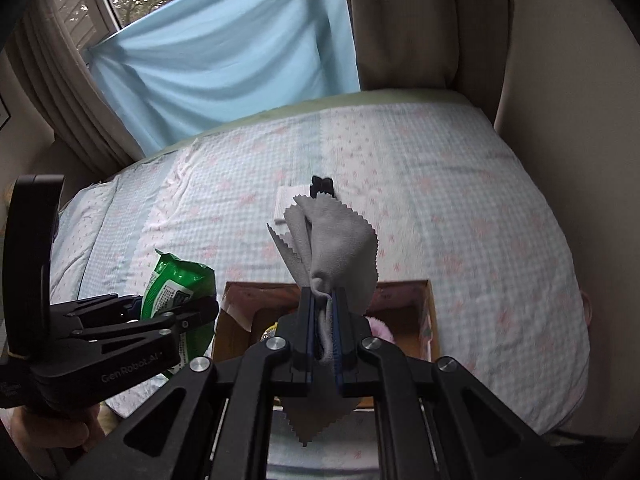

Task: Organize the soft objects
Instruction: 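Carry the wipes pack and grey cloth over the box with both tools, then open both tools to drop the wipes pack and cloth into the box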

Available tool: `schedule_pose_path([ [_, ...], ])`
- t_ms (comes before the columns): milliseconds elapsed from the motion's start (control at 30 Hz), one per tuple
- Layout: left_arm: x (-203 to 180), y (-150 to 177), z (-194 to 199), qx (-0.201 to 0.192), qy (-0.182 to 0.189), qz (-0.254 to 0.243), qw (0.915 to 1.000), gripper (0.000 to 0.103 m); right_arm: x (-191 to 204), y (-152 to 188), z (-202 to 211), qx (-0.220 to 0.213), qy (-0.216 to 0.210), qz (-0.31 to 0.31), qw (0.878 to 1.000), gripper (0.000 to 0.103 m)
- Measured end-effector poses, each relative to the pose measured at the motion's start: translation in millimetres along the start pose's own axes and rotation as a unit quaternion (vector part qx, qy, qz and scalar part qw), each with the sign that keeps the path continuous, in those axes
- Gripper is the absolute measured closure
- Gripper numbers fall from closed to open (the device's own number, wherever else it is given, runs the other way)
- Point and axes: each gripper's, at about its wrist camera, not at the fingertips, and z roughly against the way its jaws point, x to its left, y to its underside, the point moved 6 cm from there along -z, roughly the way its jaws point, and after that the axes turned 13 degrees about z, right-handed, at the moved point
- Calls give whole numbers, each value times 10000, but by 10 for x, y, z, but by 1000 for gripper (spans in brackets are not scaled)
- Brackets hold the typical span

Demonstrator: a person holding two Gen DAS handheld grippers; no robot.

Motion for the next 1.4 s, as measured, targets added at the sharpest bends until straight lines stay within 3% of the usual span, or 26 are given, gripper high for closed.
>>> schedule_pose_path([
  [500,263,112,-1075,734,-293,151,9968,71,93,526,-1032,1215,-250,-738,9895,96],
  [867,334,213,-1477,996,-517,199,9935,71,-52,682,-1621,1949,-352,-827,9767,96],
  [933,300,215,-1469,964,-369,159,9945,56,-85,709,-1690,2037,-473,-865,9741,96],
  [967,286,225,-1460,964,-345,116,9947,21,-89,715,-1729,2088,-550,-905,9722,95],
  [1000,287,227,-1447,928,-381,91,9949,1,-99,720,-1752,2101,-576,-940,9714,88],
  [1067,296,227,-1421,850,-383,79,9956,0,-100,709,-1793,2089,-666,-945,9711,41],
  [1100,303,231,-1429,886,-380,94,9953,0,-106,710,-1803,2108,-659,-914,9710,0],
  [1400,439,210,-1389,830,-592,289,9944,0,-245,767,-1803,2156,-519,-826,9716,0],
])
